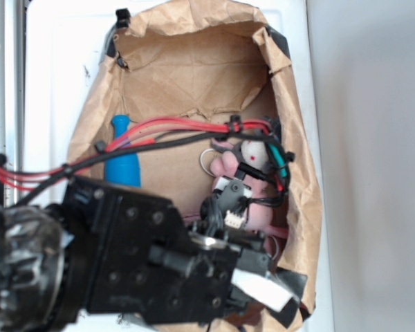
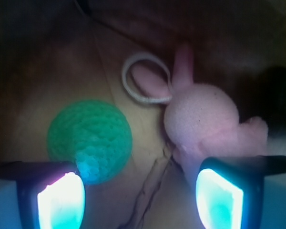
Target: Grab the green ball.
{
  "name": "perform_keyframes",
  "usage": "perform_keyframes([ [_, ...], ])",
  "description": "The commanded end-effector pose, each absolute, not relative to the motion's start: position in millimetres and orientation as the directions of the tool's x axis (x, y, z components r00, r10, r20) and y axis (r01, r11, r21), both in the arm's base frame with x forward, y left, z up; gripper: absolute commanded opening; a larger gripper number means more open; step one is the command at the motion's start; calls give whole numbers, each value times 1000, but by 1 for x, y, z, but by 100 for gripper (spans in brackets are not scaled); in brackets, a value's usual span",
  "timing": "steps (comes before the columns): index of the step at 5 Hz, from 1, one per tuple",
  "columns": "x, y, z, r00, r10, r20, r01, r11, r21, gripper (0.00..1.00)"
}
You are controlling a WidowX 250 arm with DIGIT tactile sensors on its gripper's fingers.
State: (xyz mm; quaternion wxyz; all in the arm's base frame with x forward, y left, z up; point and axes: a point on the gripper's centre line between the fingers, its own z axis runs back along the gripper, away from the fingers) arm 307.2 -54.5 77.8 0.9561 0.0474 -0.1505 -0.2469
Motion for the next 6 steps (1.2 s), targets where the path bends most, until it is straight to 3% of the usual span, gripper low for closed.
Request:
perform_keyframes([
  [1,320,-16,109,813,-431,392,484,874,-41,100],
  [3,318,-24,97,805,-450,387,508,860,-56,100],
  [6,299,-78,88,706,-571,418,641,766,-36,100],
])
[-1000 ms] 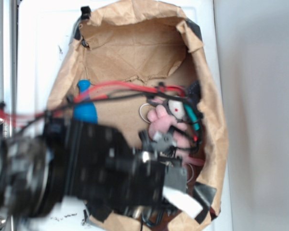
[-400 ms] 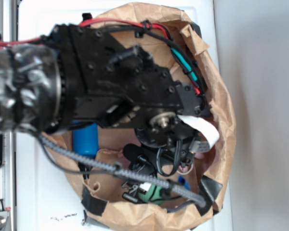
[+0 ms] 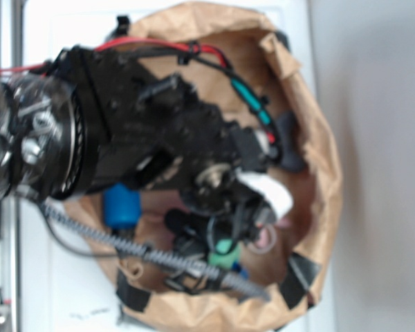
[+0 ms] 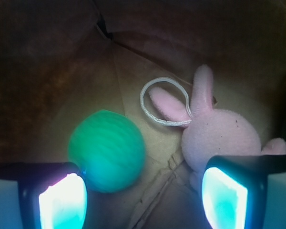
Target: Grab the green ball.
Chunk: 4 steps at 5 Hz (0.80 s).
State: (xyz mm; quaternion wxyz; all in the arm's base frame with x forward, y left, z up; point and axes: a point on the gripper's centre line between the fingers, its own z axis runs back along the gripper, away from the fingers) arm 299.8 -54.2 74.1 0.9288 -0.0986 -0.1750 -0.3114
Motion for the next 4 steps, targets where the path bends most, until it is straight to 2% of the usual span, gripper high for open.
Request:
perform_keyframes([
  [1,306,-87,82,716,-577,394,640,768,-37,100],
  [2,315,-103,57,731,-590,343,635,772,-26,100],
  [3,319,-109,39,758,-579,298,606,796,5,0],
  [4,318,-103,46,757,-571,317,597,802,17,0],
])
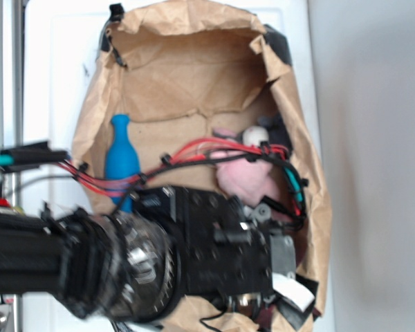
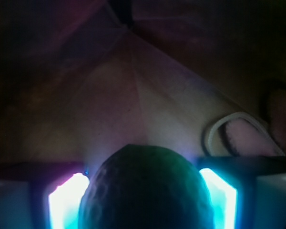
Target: Grab the green ball.
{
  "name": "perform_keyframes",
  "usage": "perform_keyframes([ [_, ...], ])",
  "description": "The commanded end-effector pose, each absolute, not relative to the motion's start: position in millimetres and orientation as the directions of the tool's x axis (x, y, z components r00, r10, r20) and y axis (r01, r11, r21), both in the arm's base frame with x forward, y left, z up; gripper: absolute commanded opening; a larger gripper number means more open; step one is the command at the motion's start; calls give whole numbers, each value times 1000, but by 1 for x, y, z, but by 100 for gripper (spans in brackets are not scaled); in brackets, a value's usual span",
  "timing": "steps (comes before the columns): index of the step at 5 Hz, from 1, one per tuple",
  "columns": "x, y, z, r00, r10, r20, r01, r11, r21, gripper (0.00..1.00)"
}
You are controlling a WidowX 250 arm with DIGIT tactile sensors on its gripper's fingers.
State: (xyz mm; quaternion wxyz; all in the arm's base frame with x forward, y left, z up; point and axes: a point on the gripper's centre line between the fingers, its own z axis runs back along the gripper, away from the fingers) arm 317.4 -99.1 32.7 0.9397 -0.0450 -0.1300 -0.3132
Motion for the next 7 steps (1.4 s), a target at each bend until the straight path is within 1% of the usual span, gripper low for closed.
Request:
perform_keyframes([
  [1,314,-85,76,760,-542,357,577,816,11,0],
  [2,309,-53,117,816,-456,354,481,876,20,0],
  [3,299,-21,149,881,-361,305,354,932,80,0],
  [4,289,3,175,923,-308,231,282,949,142,0],
  [5,286,19,194,945,-259,199,230,961,156,0],
  [6,284,24,201,958,-213,190,172,962,211,0],
  [7,280,27,204,959,-217,183,169,954,246,0],
])
